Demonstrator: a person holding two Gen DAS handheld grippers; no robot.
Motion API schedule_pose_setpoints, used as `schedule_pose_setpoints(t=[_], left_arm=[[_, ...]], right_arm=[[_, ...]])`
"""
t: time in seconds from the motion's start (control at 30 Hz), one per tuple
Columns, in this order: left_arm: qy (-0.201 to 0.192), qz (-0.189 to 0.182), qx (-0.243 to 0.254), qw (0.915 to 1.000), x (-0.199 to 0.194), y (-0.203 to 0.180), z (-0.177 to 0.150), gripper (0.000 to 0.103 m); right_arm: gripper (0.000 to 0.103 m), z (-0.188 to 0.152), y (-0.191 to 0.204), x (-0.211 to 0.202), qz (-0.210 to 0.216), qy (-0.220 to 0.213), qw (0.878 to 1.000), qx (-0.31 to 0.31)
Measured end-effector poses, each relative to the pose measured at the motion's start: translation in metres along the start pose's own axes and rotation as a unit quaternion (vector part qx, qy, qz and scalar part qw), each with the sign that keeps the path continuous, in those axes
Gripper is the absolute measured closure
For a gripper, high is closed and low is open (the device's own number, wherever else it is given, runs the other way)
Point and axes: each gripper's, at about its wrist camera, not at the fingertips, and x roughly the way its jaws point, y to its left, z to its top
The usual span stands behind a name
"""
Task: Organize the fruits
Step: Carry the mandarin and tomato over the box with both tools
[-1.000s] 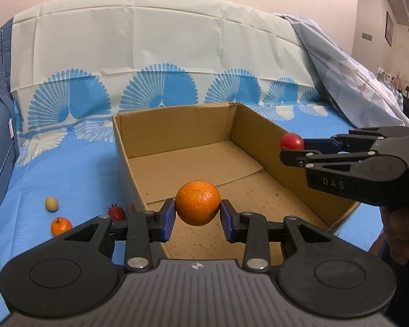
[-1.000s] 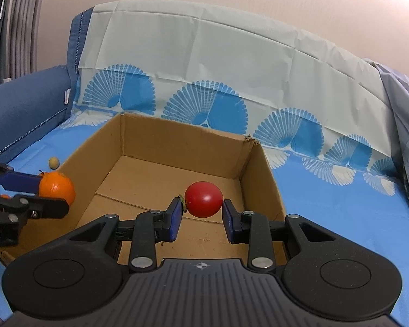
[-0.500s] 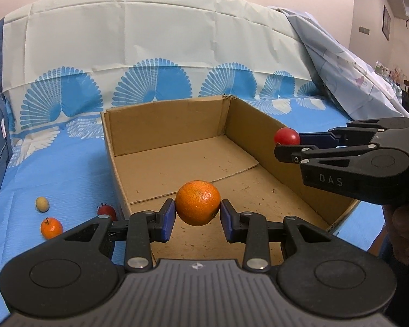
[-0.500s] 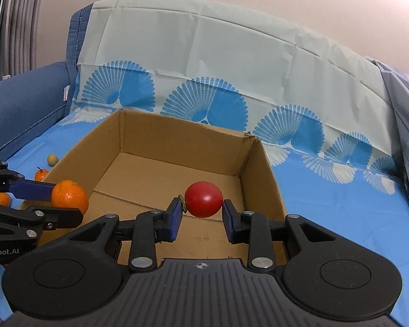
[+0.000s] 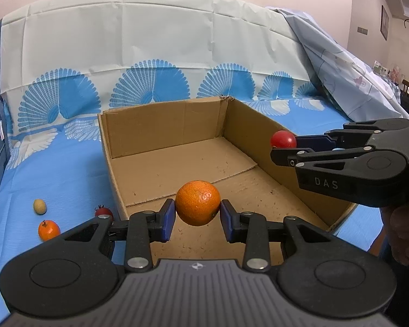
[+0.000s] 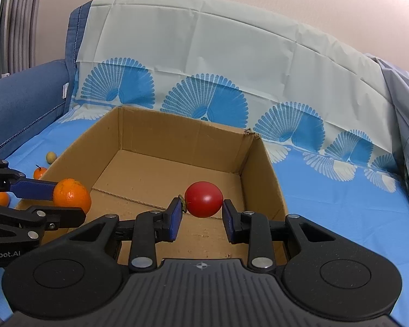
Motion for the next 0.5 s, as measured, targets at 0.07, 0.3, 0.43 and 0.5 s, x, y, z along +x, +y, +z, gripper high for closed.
schedule_pose_setpoints(t=[0.07, 0.3, 0.43, 0.5], left_arm=[[0.000, 0.000, 0.000, 1.0000, 0.0000, 0.0001, 0.0000, 0.063], [-0.001, 0.000, 0.001, 1.0000, 0.0000, -0.0012, 0.0004, 0.063], [-0.002, -0.001, 0.003, 1.0000, -0.0008, -0.0021, 0.0011, 0.063], [-0.002, -0.001, 0.003, 1.0000, -0.0004, -0.0027, 0.0014, 0.063]], right_arm=[[0.070, 0.0000, 0.0001, 0.0001, 0.000, 0.000, 1.000, 0.000], [0.070, -0.0004, 0.0001, 0.0007, -0.001, 0.001, 1.000, -0.003], [0.070, -0.0003, 0.0001, 0.0007, -0.001, 0.002, 1.000, -0.003], [0.070, -0.0002, 0.0001, 0.0008, -0.001, 0.002, 1.000, -0.003]])
